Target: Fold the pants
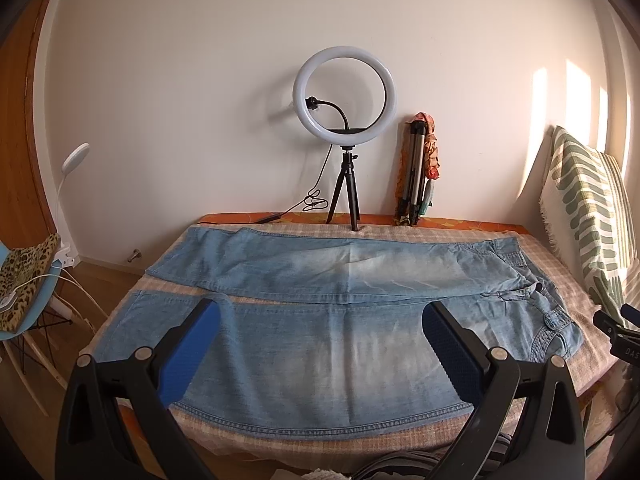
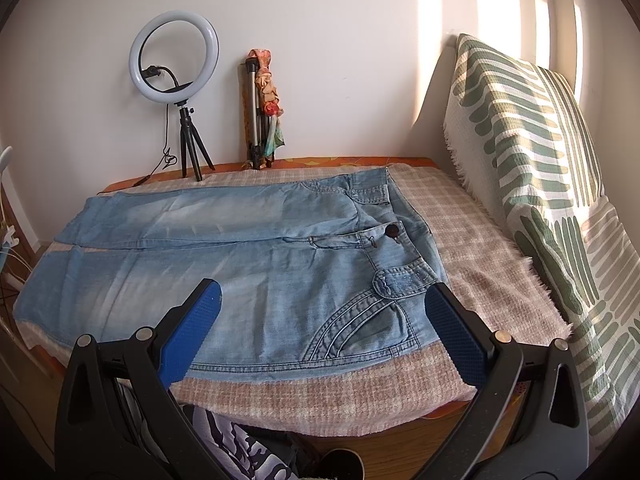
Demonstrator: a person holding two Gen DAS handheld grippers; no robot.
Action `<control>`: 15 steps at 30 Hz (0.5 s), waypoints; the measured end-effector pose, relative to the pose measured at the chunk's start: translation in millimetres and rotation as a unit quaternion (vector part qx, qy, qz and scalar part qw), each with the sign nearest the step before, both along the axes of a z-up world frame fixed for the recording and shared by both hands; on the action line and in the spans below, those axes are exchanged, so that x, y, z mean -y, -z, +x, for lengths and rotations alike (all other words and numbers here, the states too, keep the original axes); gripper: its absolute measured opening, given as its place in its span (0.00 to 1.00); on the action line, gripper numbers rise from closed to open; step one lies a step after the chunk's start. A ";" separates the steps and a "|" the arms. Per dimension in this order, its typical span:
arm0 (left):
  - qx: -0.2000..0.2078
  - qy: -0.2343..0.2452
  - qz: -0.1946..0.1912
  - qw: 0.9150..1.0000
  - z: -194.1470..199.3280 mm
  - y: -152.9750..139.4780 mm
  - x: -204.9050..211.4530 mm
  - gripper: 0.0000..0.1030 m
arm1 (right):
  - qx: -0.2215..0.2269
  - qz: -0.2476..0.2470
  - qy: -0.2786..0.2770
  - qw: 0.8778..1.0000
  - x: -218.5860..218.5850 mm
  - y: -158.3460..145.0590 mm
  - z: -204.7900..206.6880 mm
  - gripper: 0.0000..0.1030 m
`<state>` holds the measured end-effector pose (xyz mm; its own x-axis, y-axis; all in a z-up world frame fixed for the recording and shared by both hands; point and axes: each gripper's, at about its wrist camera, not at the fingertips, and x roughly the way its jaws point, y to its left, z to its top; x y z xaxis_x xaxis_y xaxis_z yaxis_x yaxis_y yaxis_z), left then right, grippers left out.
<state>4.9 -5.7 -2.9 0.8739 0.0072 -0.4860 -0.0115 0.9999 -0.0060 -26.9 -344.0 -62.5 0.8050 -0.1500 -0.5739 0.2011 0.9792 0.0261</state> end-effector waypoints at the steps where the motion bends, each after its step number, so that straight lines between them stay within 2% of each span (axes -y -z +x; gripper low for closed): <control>1: 0.000 -0.001 0.000 1.000 0.9 0.3 -0.6 0.99 | 0.000 0.000 0.000 1.000 0.2 -0.1 0.6 1.00; 15: -0.020 -0.023 0.012 0.999 23.8 14.4 -31.0 0.99 | 0.002 -0.012 -0.021 1.000 -11.7 -4.9 17.3 1.00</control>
<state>28.6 25.2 -17.2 0.8525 0.0592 -0.5193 -0.0571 0.9982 0.0201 -9.7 -332.4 -57.6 0.8127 -0.1305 -0.5680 0.1605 0.9870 0.0029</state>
